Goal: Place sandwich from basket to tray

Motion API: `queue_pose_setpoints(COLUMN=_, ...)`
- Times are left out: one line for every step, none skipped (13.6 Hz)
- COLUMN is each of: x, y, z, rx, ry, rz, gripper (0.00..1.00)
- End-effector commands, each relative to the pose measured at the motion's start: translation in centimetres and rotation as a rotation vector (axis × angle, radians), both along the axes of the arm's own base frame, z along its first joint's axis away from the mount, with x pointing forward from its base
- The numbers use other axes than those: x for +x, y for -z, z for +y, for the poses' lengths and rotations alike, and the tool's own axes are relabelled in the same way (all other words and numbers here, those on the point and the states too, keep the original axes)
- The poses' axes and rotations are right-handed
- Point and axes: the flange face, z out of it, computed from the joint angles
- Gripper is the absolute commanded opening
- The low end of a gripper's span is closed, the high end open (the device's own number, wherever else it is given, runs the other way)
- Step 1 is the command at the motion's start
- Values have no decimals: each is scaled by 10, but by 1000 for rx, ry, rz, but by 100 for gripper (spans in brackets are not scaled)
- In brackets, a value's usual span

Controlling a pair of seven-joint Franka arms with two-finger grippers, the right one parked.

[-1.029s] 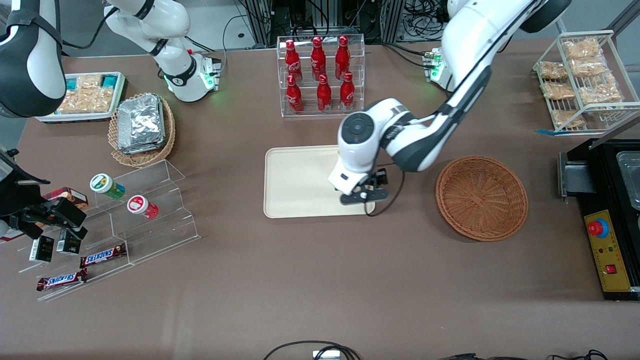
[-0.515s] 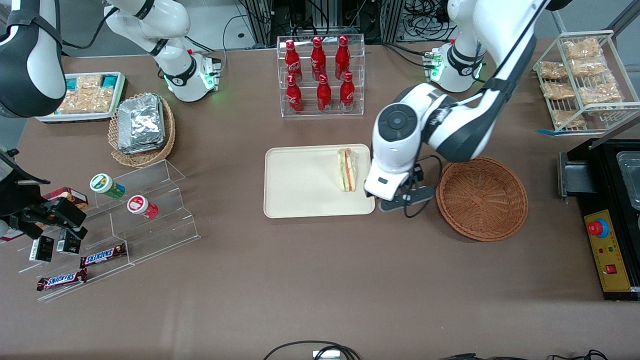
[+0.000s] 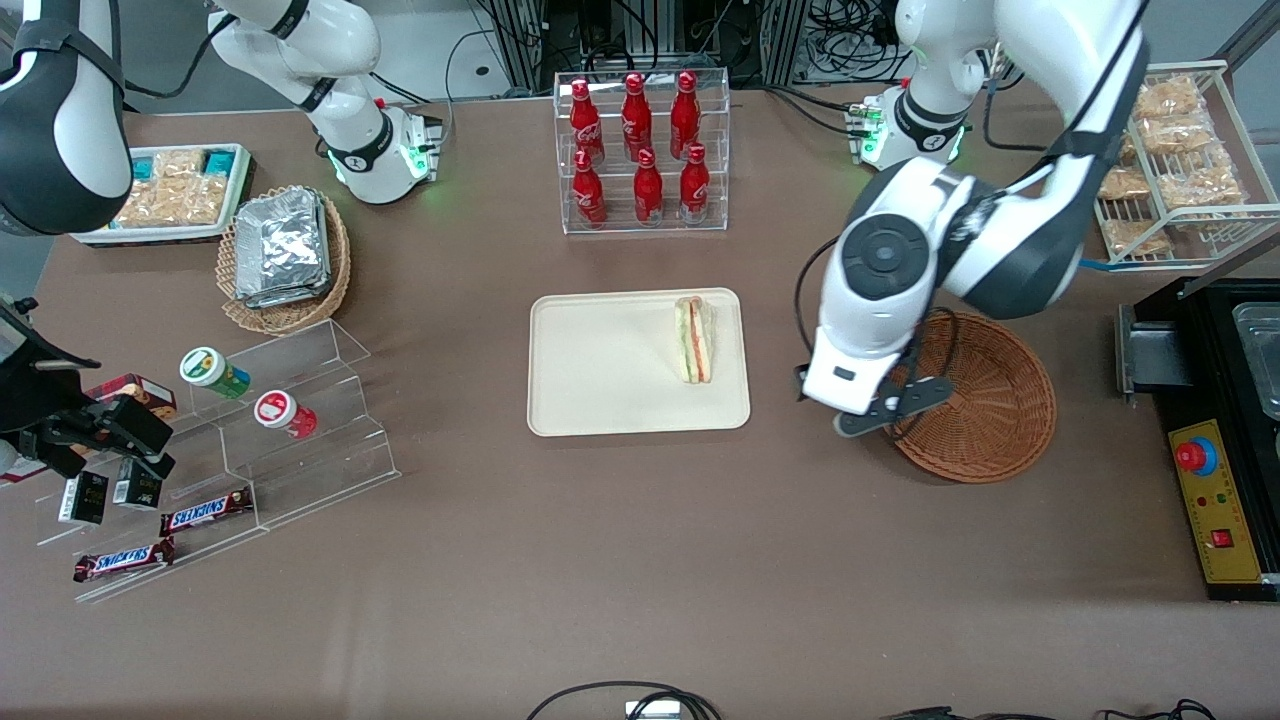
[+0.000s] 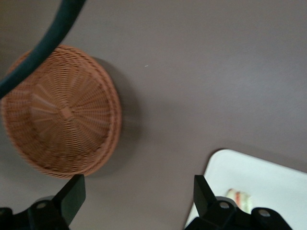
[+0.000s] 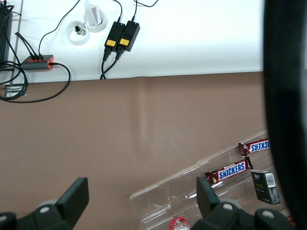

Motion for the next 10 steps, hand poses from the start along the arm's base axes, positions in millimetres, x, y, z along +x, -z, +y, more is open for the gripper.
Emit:
queue_pose_setpoints(x=0, y=-50, z=64, rx=-35, ry=43, rz=35, gripper=99)
queue_pose_setpoints(x=1, y=-64, z=87, rx=-66, ry=67, rz=44, gripper=99)
queue_pose_setpoints(x=-2, y=-76, z=109, rx=-70, ry=96, rz=73, gripper=100)
queue_pose_setpoints(x=-8, y=-87, z=127, rx=-70, ry=132, rz=101, gripper=100)
queue_pose_setpoints(x=-11, y=-98, z=146, rx=-77, ry=158, rz=113, gripper=99)
queue_pose_setpoints(x=-16, y=-109, z=164, rx=-95, ry=179, rz=125, gripper=100)
queue_pose_setpoints(x=-21, y=-120, z=181, rx=-112, ry=202, rz=138, gripper=99)
queue_pose_setpoints(x=-28, y=-130, z=197, rx=-119, ry=236, rz=154, gripper=100)
queue_pose_setpoints(x=-33, y=-139, z=208, rx=-124, ry=272, rz=159, gripper=99)
queue_pose_setpoints(x=-37, y=-146, z=213, rx=-129, ry=302, rz=159, gripper=100)
